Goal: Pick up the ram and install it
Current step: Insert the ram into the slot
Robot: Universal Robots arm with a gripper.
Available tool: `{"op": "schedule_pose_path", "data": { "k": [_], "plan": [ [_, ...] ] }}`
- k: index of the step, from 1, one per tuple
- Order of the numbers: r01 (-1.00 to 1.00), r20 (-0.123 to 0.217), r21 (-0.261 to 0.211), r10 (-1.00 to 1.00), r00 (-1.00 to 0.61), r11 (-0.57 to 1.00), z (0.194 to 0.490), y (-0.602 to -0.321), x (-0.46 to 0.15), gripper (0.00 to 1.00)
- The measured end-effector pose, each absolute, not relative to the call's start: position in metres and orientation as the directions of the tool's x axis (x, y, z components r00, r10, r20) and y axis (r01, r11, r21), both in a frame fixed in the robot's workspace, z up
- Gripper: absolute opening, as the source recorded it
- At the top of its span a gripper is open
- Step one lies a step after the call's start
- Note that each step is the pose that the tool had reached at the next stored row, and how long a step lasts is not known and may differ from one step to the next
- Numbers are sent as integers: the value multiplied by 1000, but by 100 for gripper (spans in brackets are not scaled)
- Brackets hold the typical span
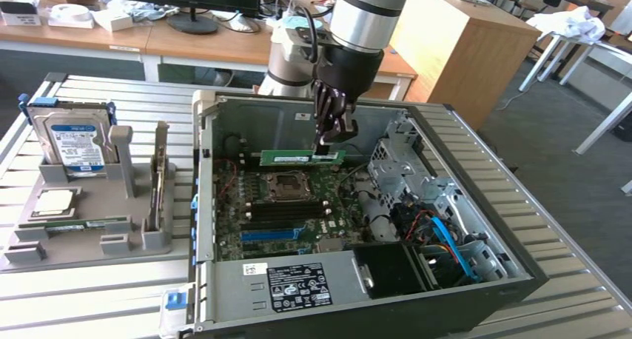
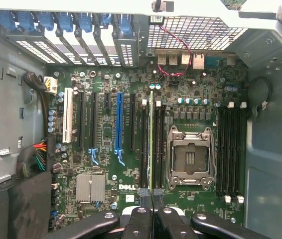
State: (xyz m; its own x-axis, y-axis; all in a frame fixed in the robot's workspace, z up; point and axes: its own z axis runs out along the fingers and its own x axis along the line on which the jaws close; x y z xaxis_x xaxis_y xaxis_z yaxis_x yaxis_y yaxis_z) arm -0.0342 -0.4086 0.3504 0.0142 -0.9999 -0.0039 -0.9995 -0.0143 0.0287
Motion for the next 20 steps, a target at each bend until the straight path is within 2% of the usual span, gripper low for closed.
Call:
{"op": "schedule_pose_path", "data": {
  "k": [7,20],
  "plan": [
    [-999,-4,29,-1000,14,-14,349,-409,-34,11],
    [-999,-4,29,-1000,14,-14,326,-409,-34,11]
  ]
}}
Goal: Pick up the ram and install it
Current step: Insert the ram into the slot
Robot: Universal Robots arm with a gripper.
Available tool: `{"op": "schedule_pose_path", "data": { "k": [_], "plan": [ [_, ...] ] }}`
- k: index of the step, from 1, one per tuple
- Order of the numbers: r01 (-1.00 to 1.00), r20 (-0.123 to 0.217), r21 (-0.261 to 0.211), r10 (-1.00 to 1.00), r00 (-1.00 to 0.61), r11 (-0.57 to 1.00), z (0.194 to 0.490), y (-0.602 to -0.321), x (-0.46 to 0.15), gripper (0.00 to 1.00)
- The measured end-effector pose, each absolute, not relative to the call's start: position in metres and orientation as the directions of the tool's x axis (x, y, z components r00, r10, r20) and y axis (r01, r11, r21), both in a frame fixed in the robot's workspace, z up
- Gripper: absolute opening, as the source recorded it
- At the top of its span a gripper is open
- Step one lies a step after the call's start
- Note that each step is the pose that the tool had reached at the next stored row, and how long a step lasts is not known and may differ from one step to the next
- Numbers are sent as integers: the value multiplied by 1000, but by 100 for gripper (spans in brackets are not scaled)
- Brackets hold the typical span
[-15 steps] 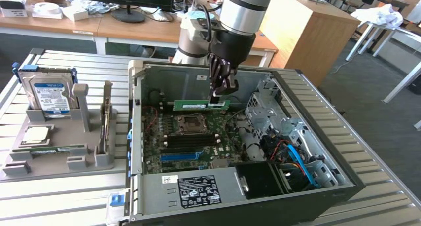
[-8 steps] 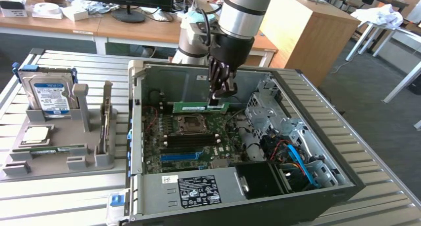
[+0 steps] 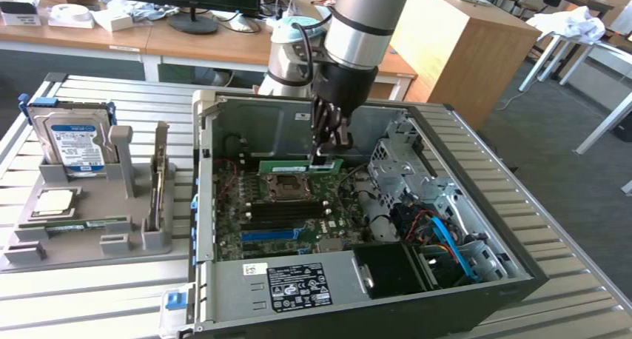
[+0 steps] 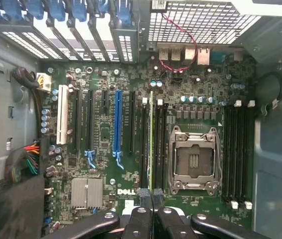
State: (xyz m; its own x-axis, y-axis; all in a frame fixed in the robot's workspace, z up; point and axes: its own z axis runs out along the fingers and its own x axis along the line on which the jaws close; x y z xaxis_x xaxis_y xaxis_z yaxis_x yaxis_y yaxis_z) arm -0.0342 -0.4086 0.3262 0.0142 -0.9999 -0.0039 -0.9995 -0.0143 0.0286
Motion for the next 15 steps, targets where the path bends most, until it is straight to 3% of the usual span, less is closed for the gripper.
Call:
{"op": "schedule_pose_path", "data": {
  "k": [15],
  "plan": [
    [-999,-4,29,-1000,13,-14,306,-409,-34,11]
  ]
}}
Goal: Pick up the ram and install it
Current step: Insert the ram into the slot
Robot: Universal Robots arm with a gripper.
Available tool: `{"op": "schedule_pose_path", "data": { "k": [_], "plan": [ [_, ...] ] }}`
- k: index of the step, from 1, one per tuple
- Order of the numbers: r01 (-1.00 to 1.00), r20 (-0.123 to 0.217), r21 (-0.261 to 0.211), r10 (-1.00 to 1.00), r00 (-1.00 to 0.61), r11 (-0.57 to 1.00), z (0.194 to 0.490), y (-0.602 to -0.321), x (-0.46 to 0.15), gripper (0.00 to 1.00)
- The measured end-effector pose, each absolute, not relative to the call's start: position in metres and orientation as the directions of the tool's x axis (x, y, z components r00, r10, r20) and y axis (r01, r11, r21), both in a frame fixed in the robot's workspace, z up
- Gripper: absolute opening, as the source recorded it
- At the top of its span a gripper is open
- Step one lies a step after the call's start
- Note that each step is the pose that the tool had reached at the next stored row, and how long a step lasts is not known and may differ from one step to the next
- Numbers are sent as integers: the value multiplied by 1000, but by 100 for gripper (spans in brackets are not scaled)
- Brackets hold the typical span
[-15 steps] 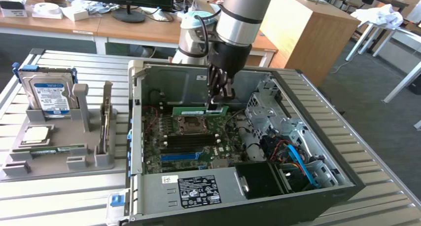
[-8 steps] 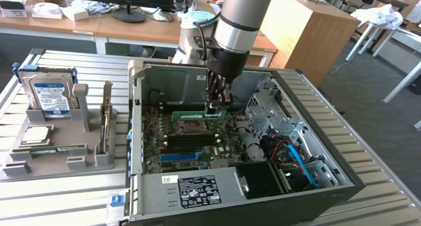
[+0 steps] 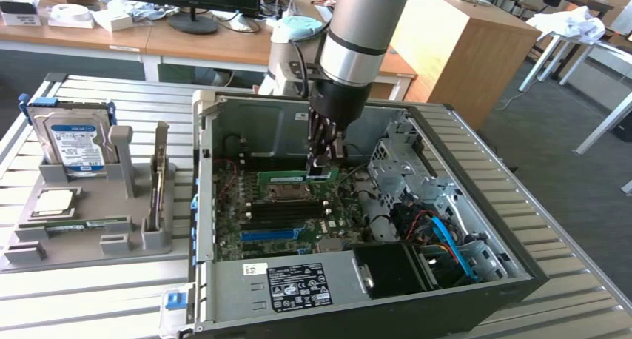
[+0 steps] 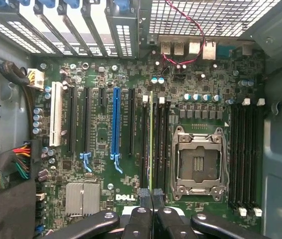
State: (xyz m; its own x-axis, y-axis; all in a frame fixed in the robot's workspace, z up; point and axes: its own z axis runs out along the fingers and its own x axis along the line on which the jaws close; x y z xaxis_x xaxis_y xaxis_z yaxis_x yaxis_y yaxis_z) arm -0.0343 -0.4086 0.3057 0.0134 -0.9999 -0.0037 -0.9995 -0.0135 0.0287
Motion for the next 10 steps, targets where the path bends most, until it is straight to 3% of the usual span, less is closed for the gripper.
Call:
{"op": "schedule_pose_path", "data": {
  "k": [10],
  "plan": [
    [-999,-4,29,-1000,-19,19,305,-409,-34,11]
  ]
}}
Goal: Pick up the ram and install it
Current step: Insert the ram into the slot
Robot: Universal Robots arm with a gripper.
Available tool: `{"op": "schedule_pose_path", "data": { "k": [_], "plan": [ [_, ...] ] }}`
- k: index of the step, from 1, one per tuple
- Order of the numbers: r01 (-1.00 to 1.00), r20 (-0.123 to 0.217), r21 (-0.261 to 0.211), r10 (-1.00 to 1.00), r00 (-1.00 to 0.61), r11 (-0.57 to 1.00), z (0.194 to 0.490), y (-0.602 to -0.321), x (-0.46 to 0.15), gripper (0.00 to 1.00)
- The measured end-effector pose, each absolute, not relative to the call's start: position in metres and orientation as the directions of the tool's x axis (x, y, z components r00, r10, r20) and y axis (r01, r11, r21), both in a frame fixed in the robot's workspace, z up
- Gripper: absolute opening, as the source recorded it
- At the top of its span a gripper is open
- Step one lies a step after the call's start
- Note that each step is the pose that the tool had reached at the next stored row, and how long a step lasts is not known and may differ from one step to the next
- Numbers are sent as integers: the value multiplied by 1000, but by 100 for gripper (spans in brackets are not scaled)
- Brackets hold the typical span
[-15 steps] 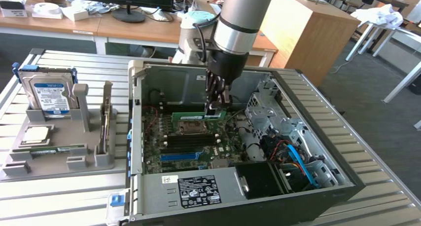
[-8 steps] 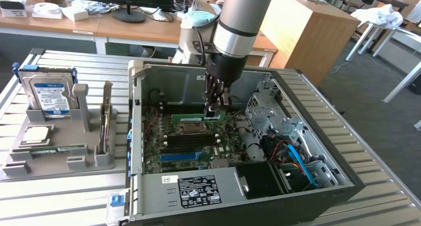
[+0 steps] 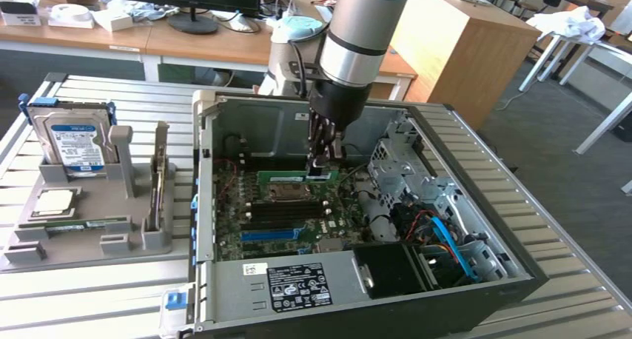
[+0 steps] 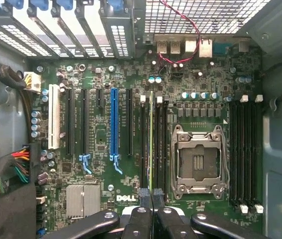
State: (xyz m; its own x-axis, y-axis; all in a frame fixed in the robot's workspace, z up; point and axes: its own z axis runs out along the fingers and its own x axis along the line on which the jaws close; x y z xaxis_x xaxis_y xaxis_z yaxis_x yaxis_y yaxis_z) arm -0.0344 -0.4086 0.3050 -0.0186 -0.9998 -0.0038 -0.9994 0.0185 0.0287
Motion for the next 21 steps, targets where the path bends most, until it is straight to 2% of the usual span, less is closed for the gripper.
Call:
{"op": "schedule_pose_path", "data": {
  "k": [21],
  "plan": [
    [-999,-4,29,-1000,-24,24,281,-409,-34,11]
  ]
}}
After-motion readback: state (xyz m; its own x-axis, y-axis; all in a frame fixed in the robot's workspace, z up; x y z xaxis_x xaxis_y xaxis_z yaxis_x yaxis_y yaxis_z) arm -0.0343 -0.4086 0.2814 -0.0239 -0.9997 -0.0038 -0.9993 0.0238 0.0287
